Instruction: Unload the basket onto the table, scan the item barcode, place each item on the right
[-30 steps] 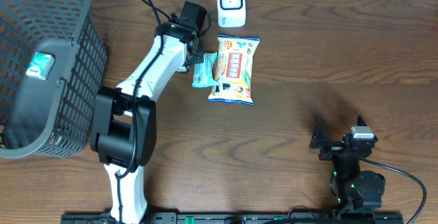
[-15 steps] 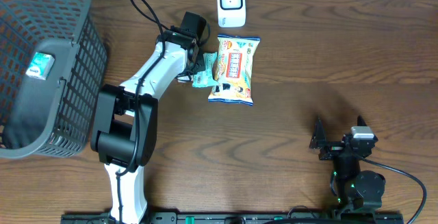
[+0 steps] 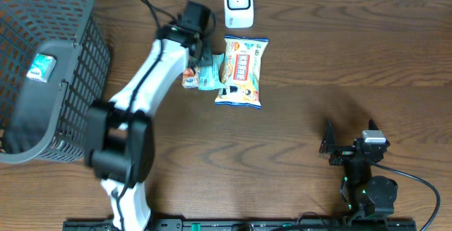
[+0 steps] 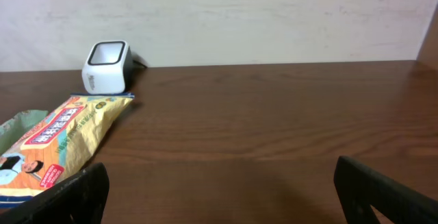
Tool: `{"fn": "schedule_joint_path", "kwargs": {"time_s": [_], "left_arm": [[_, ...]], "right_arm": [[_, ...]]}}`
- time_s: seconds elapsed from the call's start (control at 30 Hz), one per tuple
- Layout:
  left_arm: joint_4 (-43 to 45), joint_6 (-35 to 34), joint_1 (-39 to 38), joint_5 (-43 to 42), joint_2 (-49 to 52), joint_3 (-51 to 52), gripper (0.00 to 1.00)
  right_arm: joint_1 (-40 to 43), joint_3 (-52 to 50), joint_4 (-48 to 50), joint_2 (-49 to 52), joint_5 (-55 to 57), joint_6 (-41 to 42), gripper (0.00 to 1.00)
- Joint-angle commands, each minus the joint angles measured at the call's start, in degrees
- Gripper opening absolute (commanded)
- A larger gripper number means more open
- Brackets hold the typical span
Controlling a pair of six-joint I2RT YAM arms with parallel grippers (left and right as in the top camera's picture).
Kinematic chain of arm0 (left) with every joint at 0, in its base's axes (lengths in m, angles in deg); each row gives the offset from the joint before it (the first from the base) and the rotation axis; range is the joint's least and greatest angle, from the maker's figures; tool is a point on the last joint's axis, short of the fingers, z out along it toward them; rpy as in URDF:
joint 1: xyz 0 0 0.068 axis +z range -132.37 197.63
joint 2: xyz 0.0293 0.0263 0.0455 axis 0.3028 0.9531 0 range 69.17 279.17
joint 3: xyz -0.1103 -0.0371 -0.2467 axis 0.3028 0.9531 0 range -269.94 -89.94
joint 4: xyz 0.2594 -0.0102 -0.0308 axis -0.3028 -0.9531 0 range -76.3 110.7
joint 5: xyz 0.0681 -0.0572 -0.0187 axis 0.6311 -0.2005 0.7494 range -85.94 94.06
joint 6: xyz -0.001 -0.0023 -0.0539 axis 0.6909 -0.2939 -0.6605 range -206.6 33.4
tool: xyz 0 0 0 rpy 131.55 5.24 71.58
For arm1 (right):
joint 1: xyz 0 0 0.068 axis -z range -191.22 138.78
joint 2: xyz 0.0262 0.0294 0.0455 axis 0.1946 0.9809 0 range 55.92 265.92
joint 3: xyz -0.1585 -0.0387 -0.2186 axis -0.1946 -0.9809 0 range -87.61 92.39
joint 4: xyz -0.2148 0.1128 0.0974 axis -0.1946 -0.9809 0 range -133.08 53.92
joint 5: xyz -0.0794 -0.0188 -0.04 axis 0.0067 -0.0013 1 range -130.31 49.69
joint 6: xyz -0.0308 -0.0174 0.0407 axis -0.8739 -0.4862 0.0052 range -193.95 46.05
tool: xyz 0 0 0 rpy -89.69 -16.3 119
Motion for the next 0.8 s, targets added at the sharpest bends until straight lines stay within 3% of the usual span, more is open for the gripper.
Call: {"fn": "schedule_joint_path", "kwargs": {"time_s": [0.0, 0.1, 0.3, 0.47, 0.53, 0.63, 0.77], "left_arm": [[2.16, 6.36, 2.49, 10.56, -13.53, -3.87, 0.68], [5.18, 9.73, 6.86, 18.73, -21.99, -3.87, 0.79], [6.25, 14.03, 22.27, 19.91, -29.05, -3.87, 0.8], [-3.82, 0.74, 36.46, 19.87, -27.45, -3.76, 0.96], [-7.13, -3.63, 39.91, 18.67, -26.32, -3.69, 0.98], [-10.91, -4.46, 43.93, 11.69, -24.37, -3.3, 0.98], [-13.62, -6.19, 46.77, 12.35, -21.2, -1.9, 0.98]], "right_arm": [[0.28, -0.2, -0.11, -0.31, 0.04, 0.37, 0.99], [0.28, -0.2, -0.11, -0.31, 0.04, 0.37, 0.99], [0.28, -0.2, -0.11, -0.31, 0.04, 0.37, 0.99], [0.28, -0.2, -0.11, -0.31, 0.04, 0.37, 0.99], [0.28, -0.2, -0.11, -0.31, 0.04, 0.37, 0.99], [0.28, -0.2, -0.11, -0.31, 0.04, 0.37, 0.99], [0.28, -0.2, -0.11, -0.31, 0.04, 0.37, 0.99]]}}
